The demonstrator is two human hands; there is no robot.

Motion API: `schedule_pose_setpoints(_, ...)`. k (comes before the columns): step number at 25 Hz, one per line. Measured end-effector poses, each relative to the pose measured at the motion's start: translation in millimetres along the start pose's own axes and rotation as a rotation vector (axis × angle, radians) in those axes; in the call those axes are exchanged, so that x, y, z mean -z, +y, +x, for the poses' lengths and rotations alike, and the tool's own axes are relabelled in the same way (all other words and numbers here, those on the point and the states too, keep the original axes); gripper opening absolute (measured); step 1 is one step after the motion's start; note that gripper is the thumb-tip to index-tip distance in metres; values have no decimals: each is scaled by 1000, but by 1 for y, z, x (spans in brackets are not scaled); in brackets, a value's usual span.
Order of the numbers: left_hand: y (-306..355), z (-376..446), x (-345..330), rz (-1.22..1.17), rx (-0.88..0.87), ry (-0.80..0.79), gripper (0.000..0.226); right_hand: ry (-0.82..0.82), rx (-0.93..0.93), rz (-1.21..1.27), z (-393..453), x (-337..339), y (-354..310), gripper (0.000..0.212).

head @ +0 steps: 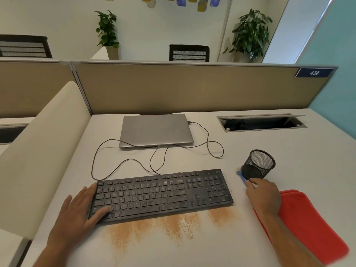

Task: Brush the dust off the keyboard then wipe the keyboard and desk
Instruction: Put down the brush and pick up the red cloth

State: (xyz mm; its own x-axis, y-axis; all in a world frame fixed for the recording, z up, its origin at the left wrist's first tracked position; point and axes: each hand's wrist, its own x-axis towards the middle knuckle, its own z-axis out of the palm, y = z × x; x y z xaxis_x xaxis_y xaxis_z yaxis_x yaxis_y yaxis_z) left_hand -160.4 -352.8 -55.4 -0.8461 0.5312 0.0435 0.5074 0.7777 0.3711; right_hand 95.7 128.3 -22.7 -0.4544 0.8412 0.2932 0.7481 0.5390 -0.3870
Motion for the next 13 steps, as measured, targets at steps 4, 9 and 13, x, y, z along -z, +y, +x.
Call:
schedule_pose_setpoints(4, -1, 0, 1, -6, 4, 0, 100, 147, -32, 131, -9, 36, 29, 14)
schedule_pose_setpoints(9, 17, 7, 6, -56, -46, 109, 106, -8, -259, 20, -4, 70, 98, 30)
schedule_pose_setpoints(13, 110, 41, 2, -167, -255, 292, 93, -164, -365, -35, -4, 86, 122, 41)
